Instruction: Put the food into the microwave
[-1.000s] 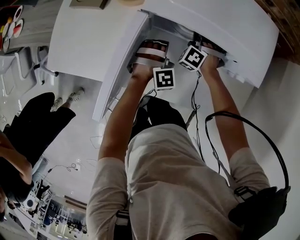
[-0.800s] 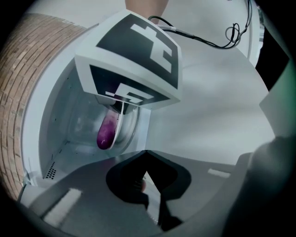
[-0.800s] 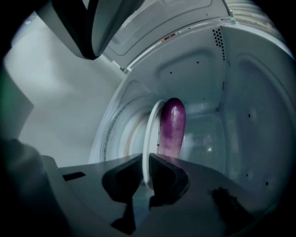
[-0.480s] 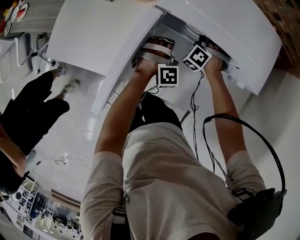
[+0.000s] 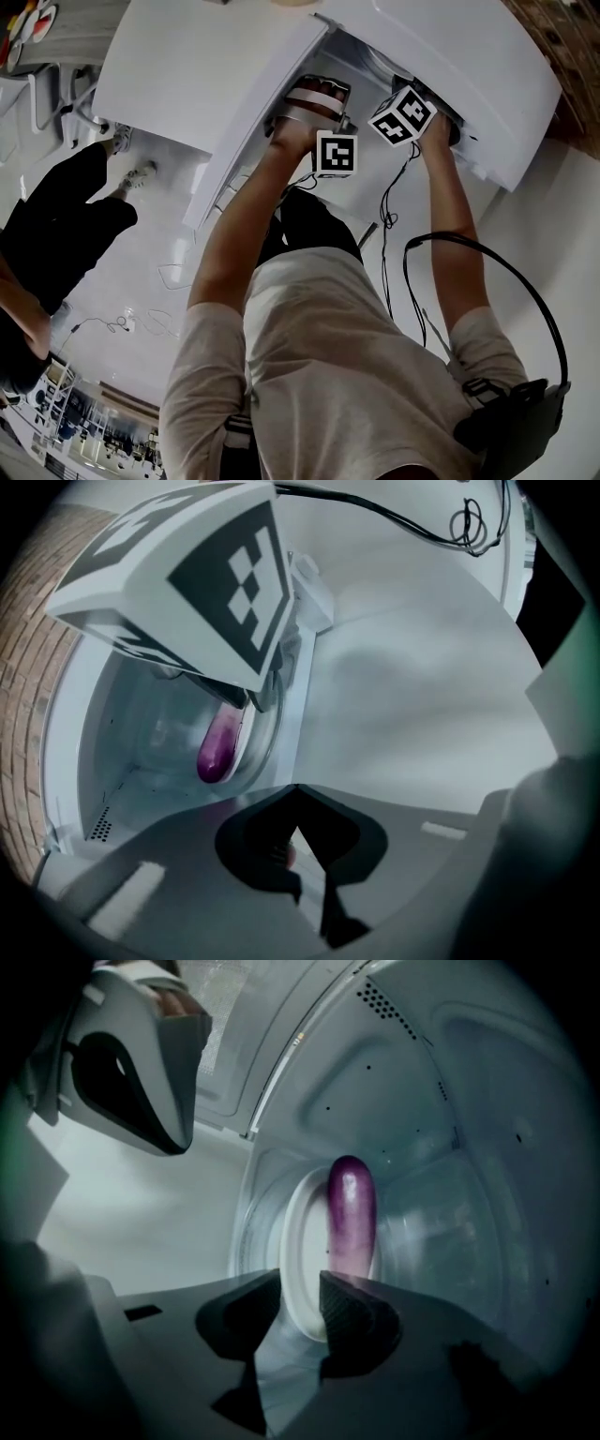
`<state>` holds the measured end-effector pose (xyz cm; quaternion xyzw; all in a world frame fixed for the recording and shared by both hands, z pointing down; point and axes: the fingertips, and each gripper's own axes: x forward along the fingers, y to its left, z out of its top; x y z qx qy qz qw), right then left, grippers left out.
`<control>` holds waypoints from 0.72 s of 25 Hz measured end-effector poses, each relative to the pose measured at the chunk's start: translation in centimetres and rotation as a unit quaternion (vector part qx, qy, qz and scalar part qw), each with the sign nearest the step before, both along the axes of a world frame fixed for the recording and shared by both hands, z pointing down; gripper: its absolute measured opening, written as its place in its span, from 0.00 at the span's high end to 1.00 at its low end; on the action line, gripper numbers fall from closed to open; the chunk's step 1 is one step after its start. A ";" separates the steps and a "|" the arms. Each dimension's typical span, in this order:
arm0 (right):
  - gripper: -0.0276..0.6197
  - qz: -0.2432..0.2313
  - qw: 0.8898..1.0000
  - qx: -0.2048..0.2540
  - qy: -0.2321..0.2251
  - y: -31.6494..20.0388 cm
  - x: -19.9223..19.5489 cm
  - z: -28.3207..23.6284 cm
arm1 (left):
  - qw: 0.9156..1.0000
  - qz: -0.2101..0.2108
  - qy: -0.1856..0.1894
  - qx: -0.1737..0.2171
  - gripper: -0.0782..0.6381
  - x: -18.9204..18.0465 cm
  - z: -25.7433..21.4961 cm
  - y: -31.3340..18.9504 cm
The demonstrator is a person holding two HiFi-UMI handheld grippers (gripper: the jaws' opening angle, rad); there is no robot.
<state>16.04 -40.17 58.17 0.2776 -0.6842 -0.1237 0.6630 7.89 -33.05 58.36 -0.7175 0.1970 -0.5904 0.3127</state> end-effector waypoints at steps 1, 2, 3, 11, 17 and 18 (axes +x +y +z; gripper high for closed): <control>0.75 0.003 1.000 -0.007 -0.006 0.1 0.0 0.0 | 1.000 0.001 -0.001 0.000 0.88 0.0 0.0 0.0; 0.74 0.002 1.000 -0.012 -0.008 0.2 0.1 0.0 | 1.000 0.001 -0.001 0.000 0.88 0.1 0.1 0.0; 0.73 -0.001 1.000 -0.014 -0.008 0.3 0.1 0.0 | 1.000 0.002 0.000 0.000 0.88 0.2 0.1 0.0; 0.72 -0.049 0.998 0.029 0.016 2.4 -0.6 -0.9 | 1.000 0.007 0.001 0.000 0.88 0.5 0.2 0.8; 0.88 -0.084 0.994 0.064 0.022 3.9 -1.3 -1.8 | 1.000 0.002 0.025 0.005 0.88 0.8 -0.6 1.5; 0.91 -0.086 0.994 0.070 0.020 4.1 -1.3 -2.1 | 1.000 0.003 0.025 0.006 0.88 0.8 -0.7 1.7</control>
